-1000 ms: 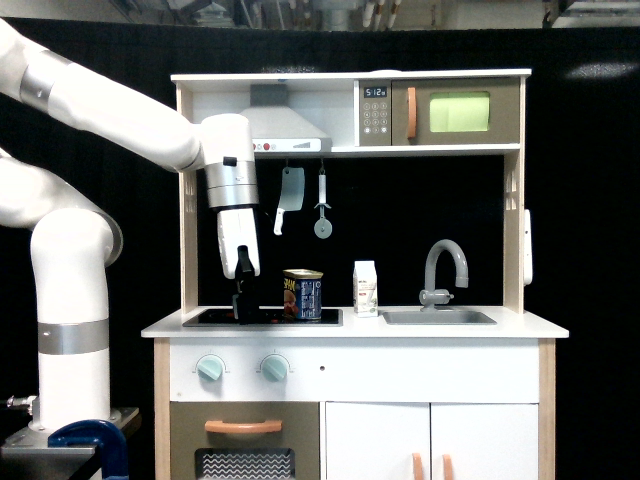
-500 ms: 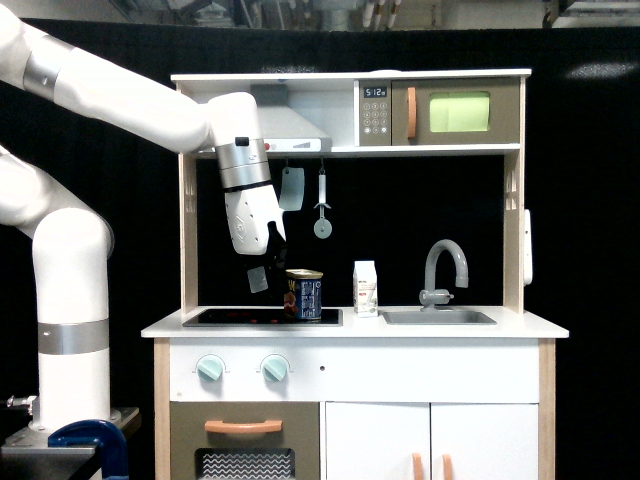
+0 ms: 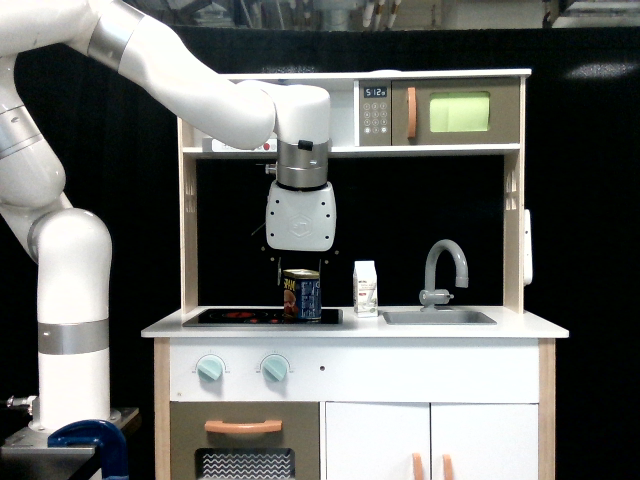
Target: Put the canned spam into the sink
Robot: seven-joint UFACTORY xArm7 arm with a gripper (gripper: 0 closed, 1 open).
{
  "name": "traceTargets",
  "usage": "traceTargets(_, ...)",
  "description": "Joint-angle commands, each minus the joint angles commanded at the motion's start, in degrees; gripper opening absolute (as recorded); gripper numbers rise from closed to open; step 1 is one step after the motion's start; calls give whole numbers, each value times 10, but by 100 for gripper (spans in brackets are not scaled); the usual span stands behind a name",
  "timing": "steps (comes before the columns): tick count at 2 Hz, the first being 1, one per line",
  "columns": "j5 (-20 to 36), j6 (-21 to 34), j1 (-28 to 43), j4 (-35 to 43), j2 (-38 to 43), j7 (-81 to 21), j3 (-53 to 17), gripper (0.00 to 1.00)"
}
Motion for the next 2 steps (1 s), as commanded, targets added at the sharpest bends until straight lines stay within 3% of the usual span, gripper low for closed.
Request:
traceTargets(1, 127, 67, 69, 42, 56, -161, -127, 100)
traceTargets(2, 116, -20, 56, -1, 25, -43, -20, 100)
